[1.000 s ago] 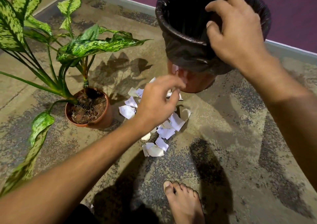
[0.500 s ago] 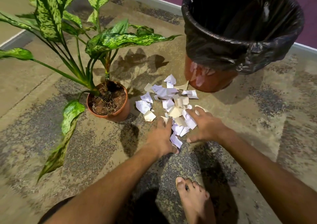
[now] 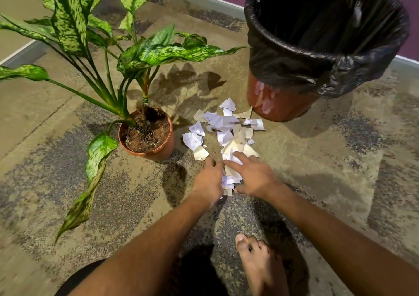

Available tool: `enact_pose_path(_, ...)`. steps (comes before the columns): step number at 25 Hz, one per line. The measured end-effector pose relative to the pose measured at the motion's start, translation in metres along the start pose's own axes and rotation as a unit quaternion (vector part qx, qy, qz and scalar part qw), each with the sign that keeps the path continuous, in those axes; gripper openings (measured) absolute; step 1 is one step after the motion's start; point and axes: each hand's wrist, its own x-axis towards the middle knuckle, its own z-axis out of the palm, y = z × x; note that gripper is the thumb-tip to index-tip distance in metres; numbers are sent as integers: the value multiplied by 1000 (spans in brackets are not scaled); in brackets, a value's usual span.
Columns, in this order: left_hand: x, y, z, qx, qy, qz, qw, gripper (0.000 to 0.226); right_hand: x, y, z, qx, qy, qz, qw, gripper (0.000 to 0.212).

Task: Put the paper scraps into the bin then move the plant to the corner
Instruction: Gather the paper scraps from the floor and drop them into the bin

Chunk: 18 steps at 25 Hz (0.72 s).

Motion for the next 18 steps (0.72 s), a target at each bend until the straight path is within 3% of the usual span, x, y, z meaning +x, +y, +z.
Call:
enact_pose_path(3, 1, -6, -2, -35, 22, 5, 999, 49, -2, -8, 3, 13, 5, -4, 1000, 49)
enact_pose_path(5, 2, -10, -3, -39, 45, 7, 998, 35, -4, -9, 5, 42, 17, 4, 999, 37)
enact_pose_path(13, 13, -12, -16, -118, 82, -34, 989, 29, -12, 8, -13, 171, 155, 82, 969, 35)
enact_pose_path(18, 13, 2, -39, -205, 120, -32, 971, 21, -23, 14, -49, 190, 234, 62, 952, 30)
